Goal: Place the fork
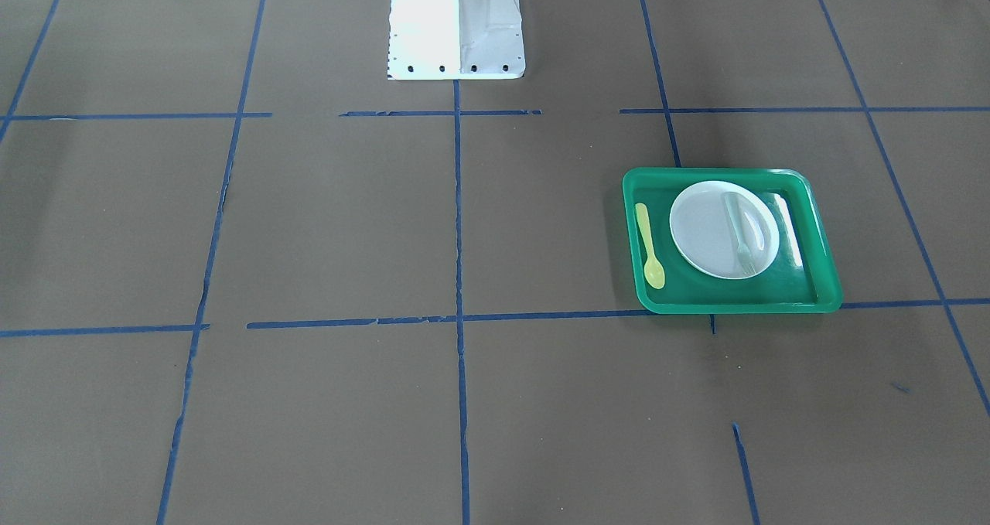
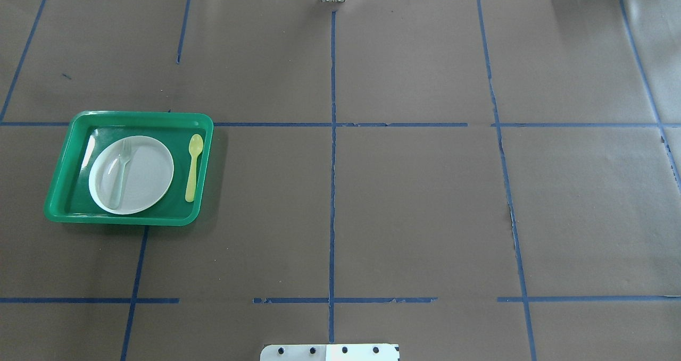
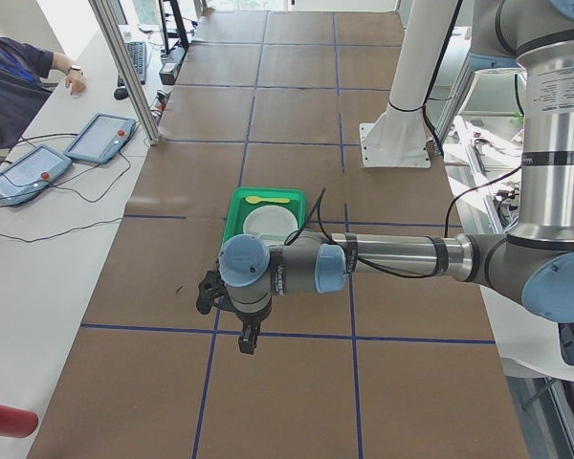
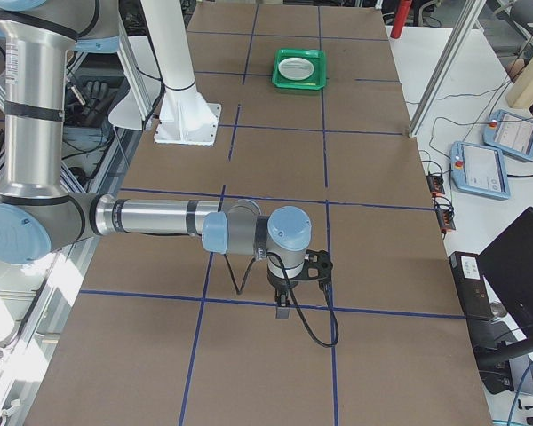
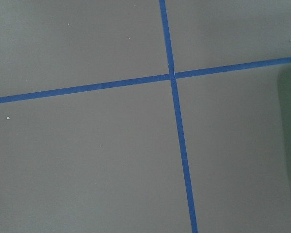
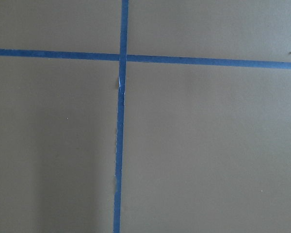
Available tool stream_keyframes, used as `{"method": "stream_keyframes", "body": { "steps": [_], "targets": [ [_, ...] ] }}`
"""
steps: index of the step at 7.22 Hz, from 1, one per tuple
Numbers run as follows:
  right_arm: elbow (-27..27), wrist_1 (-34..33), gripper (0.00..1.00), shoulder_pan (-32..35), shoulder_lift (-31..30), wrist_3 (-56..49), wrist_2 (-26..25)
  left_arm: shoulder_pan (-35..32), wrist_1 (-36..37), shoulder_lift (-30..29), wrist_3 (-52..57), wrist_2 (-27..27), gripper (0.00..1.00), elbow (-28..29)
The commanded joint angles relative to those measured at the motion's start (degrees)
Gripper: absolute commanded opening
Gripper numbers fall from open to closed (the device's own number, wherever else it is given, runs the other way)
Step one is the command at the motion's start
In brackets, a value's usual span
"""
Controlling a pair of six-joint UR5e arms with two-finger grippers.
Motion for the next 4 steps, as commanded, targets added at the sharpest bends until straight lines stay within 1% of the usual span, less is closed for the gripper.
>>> {"method": "stream_keyframes", "body": {
  "steps": [1, 2, 4],
  "targets": [
    [0.0, 0.0, 1.00, 0.0, 0.0, 0.0, 0.0, 0.1, -0.4, 0.0, 0.3, 0.3, 1.00, 0.5],
    [0.0, 0.0, 1.00, 0.0, 0.0, 0.0, 0.0, 0.2, -0.5, -0.4, 0.3, -0.1, 1.00, 2.0],
    [0.0, 0.0, 1.00, 0.0, 0.0, 0.0, 0.0, 1.1, -3.1, -1.2, -0.9, -0.3, 1.00, 1.3]
  ]
}}
